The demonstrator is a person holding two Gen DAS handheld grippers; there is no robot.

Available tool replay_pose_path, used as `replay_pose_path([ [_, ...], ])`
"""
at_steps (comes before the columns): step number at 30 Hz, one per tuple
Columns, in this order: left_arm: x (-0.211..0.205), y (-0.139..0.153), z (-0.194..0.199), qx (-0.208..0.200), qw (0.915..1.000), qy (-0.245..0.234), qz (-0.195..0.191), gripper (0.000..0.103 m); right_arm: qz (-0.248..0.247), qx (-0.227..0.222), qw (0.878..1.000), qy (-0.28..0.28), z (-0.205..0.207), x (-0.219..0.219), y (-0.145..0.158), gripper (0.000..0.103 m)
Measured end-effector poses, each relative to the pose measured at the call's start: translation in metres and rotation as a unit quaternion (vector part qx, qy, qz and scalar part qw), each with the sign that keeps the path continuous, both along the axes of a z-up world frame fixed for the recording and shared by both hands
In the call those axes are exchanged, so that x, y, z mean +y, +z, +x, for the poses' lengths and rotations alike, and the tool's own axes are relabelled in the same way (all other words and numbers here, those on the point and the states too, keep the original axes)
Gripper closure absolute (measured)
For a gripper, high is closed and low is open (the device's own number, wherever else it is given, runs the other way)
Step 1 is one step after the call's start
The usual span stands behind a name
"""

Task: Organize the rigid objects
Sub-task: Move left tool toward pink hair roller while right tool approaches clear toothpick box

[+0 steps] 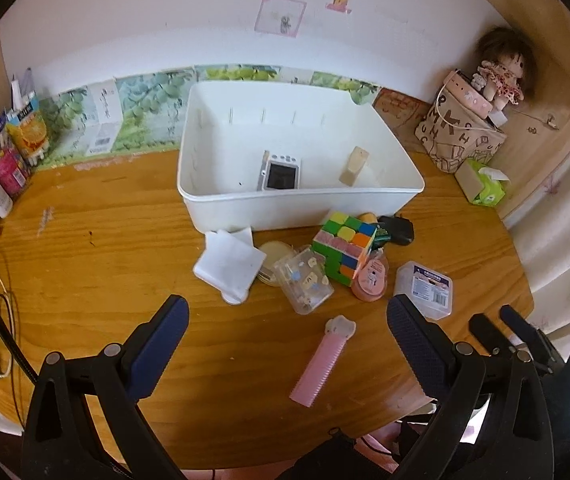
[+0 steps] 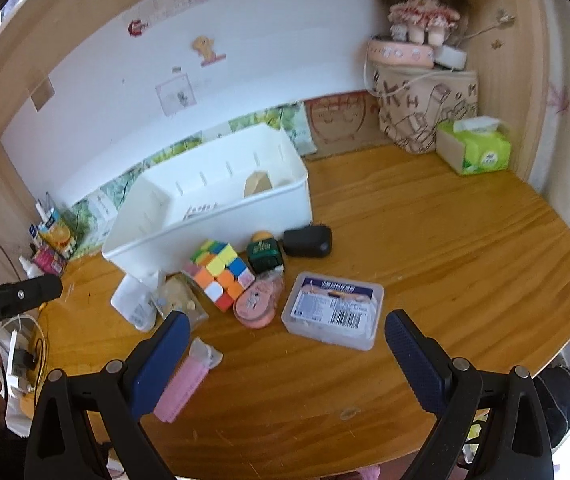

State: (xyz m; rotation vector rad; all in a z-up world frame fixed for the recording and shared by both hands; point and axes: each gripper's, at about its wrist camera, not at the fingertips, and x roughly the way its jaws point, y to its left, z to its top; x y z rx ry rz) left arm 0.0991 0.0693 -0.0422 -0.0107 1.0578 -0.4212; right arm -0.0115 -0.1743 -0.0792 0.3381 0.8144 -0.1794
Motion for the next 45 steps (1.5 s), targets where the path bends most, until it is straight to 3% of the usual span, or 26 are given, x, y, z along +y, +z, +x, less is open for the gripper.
replay_pose_path([
  [9,-0.023,-0.008,0.004,0.017,0.9994,0.003,0.029,0.003,0.001,0.058,0.997,0.056,0.026,-0.012,-0.017,0.005],
  [20,-0.04,-0.046,0.016,0.104,0.9921,0.038,0.058,0.003,0.004,0.141,0.979,0.145,0.064,-0.027,-0.042,0.005],
  [27,-0.042,-0.089,0.022,0.203,0.9745,0.071,0.064,0.003,-0.004,0.179,0.963,0.204,0.084,-0.029,-0.055,0.005],
  [31,-0.044,-0.107,0.022,0.241,0.9646,0.085,0.067,0.004,-0.014,0.2,0.951,0.234,0.093,-0.029,-0.064,0.005],
  [42,-0.06,-0.14,0.023,0.297,0.9454,0.106,0.082,0.006,-0.067,0.22,0.924,0.305,0.104,-0.032,-0.075,0.005],
  [45,-0.065,-0.148,0.023,0.309,0.94,0.112,0.094,0.011,-0.065,0.229,0.919,0.314,0.107,-0.039,-0.08,0.005],
])
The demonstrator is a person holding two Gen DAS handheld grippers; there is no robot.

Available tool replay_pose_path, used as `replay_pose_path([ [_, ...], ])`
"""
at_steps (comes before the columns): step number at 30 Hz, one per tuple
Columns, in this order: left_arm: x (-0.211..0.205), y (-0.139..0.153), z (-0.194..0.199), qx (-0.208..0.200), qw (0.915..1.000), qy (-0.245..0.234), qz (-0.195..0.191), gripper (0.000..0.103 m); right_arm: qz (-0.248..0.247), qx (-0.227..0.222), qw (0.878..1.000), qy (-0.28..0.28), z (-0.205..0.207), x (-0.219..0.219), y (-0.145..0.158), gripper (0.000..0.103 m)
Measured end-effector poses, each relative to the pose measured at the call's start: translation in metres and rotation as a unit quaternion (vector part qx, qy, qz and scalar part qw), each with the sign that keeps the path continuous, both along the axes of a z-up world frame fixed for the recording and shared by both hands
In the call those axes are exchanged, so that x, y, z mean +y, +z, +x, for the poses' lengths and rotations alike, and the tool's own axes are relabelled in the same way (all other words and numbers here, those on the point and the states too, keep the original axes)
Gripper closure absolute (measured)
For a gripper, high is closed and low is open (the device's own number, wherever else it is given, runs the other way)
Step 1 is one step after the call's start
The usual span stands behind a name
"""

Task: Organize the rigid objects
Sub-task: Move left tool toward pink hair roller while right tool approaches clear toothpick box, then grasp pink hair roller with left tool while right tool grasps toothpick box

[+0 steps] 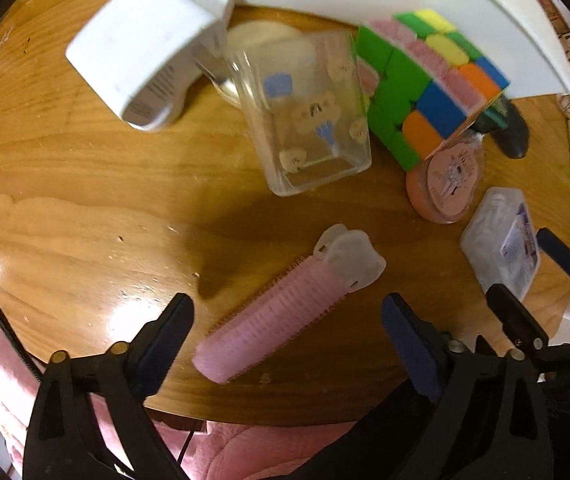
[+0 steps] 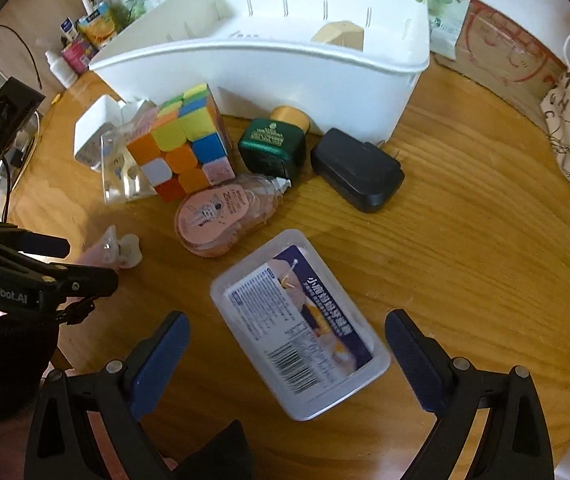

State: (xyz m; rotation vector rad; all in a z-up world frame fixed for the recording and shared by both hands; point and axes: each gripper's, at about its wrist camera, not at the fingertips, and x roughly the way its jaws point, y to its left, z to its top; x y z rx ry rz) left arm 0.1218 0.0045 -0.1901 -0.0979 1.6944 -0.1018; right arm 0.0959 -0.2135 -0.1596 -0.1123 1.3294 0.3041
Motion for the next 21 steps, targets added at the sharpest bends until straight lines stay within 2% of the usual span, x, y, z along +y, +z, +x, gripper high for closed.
replay_pose_path([
  [3,-0.002,-0.005,-0.001,0.007,0.9999,0.007,0.004,0.015,-0.002,0.004,1.0,0.006,0.005,-0.006,-0.004,0.005],
  [9,-0.007,-0.003,-0.002,-0.005,0.9995,0.015,0.026,0.022,-0.003,0.006,1.0,0.024,0.012,-0.013,-0.01,0.005],
  [14,-0.007,0.002,0.001,-0.014,0.9991,0.022,0.033,0.04,-0.005,-0.002,0.999,0.041,0.018,-0.011,-0.011,0.007],
  [15,-0.008,0.003,0.002,-0.015,0.999,0.023,0.035,0.042,-0.002,-0.002,0.999,0.045,0.019,-0.01,-0.011,0.012],
  [17,-0.01,0.006,0.003,-0.018,0.999,0.024,0.033,0.054,0.001,-0.002,0.999,0.051,0.02,-0.009,-0.011,0.021],
  [21,-0.007,0.011,-0.004,-0.019,0.9992,0.026,0.023,0.066,0.004,0.0,0.998,0.062,0.021,0.001,-0.013,0.038],
])
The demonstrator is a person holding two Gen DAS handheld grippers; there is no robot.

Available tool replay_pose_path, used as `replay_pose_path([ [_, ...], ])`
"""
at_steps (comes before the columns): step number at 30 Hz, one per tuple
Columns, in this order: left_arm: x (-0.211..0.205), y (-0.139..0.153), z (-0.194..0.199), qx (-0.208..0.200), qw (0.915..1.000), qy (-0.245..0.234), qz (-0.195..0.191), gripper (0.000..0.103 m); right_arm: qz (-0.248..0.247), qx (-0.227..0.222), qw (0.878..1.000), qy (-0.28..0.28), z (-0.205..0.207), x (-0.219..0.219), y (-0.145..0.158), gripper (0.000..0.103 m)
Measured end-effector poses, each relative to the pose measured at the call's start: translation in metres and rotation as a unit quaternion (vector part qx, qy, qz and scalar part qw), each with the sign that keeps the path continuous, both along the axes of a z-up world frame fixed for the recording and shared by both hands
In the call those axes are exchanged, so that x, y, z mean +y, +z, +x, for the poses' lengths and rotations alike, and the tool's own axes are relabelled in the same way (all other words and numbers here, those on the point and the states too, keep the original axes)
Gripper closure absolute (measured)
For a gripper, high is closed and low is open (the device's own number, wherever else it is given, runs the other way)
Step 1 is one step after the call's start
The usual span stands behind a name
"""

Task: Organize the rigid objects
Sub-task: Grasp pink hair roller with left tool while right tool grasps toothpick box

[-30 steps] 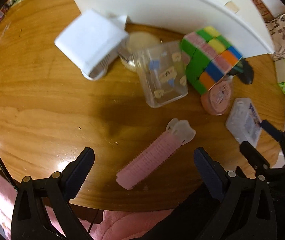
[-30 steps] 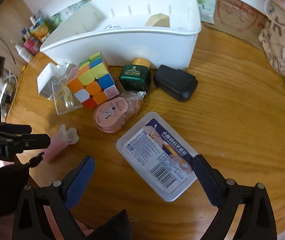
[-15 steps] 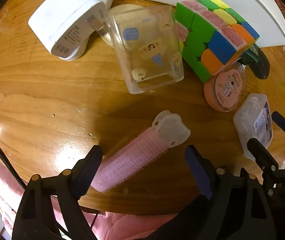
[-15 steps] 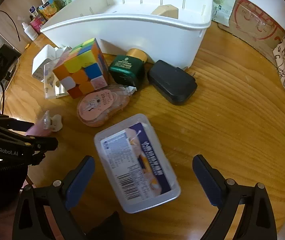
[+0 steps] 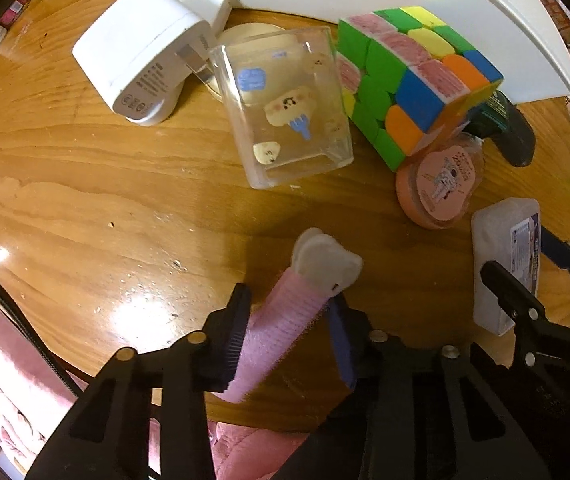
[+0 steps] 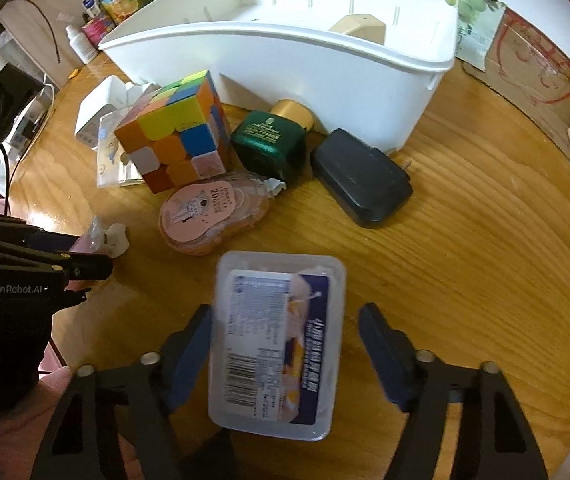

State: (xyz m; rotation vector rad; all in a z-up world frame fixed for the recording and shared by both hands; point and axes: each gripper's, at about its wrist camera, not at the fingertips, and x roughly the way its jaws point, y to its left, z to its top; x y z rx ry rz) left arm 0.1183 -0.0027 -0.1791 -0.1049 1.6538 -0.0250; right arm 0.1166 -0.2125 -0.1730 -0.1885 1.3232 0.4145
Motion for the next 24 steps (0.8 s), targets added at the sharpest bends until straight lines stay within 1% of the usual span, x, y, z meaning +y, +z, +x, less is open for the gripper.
replay_pose_path([
  [5,-0.008,0.003,-0.015,-0.001,0.9999,0.005,-0.011,0.072,-0.003,-0.006,1.0,0.007,-0.005,0.003,0.003,0.04],
  [7,-0.009,0.001,-0.016,-0.001,1.0,0.005,-0.008,0.072,-0.003,-0.006,1.0,0.007,-0.006,0.003,0.002,0.04],
  [8,-0.008,-0.006,-0.025,-0.002,1.0,0.006,-0.008,0.072,-0.004,-0.006,1.0,0.007,-0.007,0.004,0.002,0.04],
  [10,-0.006,-0.007,-0.032,-0.002,0.9999,0.007,-0.008,0.073,-0.006,-0.007,1.0,0.007,-0.012,0.006,0.003,0.04],
  [18,0.0,-0.004,-0.053,-0.001,0.9999,0.008,-0.007,0.074,-0.006,-0.015,1.0,-0.003,-0.022,0.012,0.007,0.04],
  [24,0.013,-0.001,-0.058,-0.005,1.0,0.002,-0.008,0.074,-0.003,-0.023,0.999,-0.025,-0.026,-0.002,0.015,0.04],
])
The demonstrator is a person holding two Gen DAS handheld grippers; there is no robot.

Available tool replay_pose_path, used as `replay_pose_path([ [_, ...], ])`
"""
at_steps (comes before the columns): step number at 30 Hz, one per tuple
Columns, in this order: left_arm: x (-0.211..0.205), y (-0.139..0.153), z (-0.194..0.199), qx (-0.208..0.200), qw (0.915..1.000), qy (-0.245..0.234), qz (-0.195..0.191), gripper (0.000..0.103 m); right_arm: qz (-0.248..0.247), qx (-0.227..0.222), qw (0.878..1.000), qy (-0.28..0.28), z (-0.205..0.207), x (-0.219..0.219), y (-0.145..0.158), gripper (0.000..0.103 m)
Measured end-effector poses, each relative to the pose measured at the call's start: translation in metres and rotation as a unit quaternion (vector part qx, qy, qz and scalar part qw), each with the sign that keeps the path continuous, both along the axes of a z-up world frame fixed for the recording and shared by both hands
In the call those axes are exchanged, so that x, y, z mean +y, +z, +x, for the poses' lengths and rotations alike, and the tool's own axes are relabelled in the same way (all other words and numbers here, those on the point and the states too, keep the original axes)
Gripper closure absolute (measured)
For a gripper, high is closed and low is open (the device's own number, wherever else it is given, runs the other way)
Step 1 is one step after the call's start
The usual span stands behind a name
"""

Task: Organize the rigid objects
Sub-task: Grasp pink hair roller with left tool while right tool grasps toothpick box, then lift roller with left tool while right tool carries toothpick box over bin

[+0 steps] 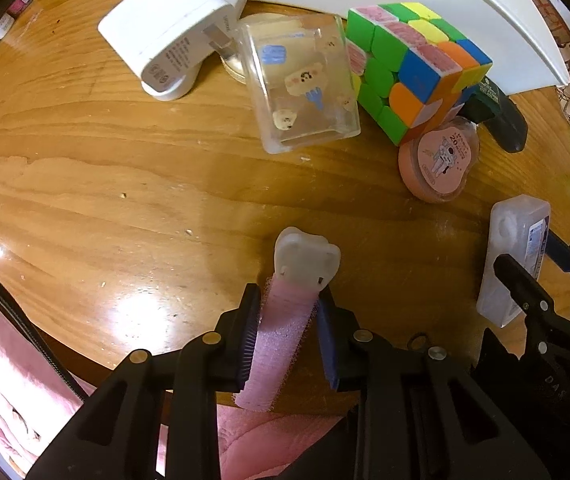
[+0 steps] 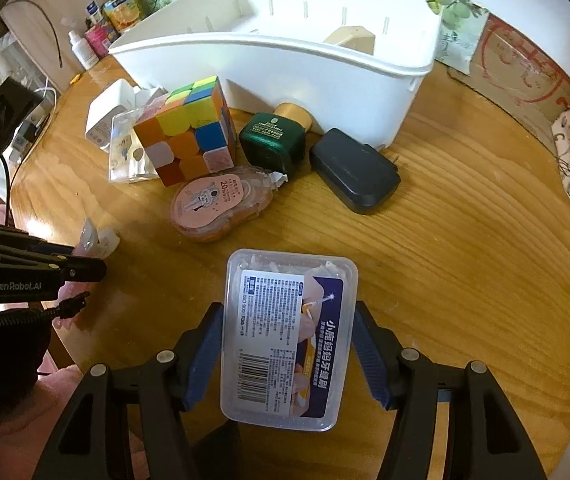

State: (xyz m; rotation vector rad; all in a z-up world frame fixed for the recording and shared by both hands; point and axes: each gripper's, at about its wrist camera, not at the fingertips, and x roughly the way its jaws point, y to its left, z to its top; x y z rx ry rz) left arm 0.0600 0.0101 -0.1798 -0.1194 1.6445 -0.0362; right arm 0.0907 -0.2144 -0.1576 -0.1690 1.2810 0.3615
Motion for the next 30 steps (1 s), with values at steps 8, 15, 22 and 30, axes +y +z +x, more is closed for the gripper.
replay_pose_path([
  [8,0.005,0.015,-0.001,-0.007,0.9997,-0.023,-0.004,0.074,0.004,-0.014,0.999,-0.044,-0.004,-0.009,0.013,0.041],
  [15,0.002,0.038,0.023,-0.022,0.9988,-0.043,-0.004,0.074,0.015,-0.028,0.997,-0.074,0.001,-0.005,0.027,0.041],
  [22,-0.004,0.078,0.039,-0.055,0.9962,-0.068,-0.001,0.074,0.023,-0.049,0.994,-0.092,0.008,0.007,0.051,0.041],
  [30,0.007,0.121,0.068,-0.11,0.9898,-0.091,-0.004,0.074,0.03,-0.089,0.992,-0.083,0.02,0.026,0.092,0.041],
])
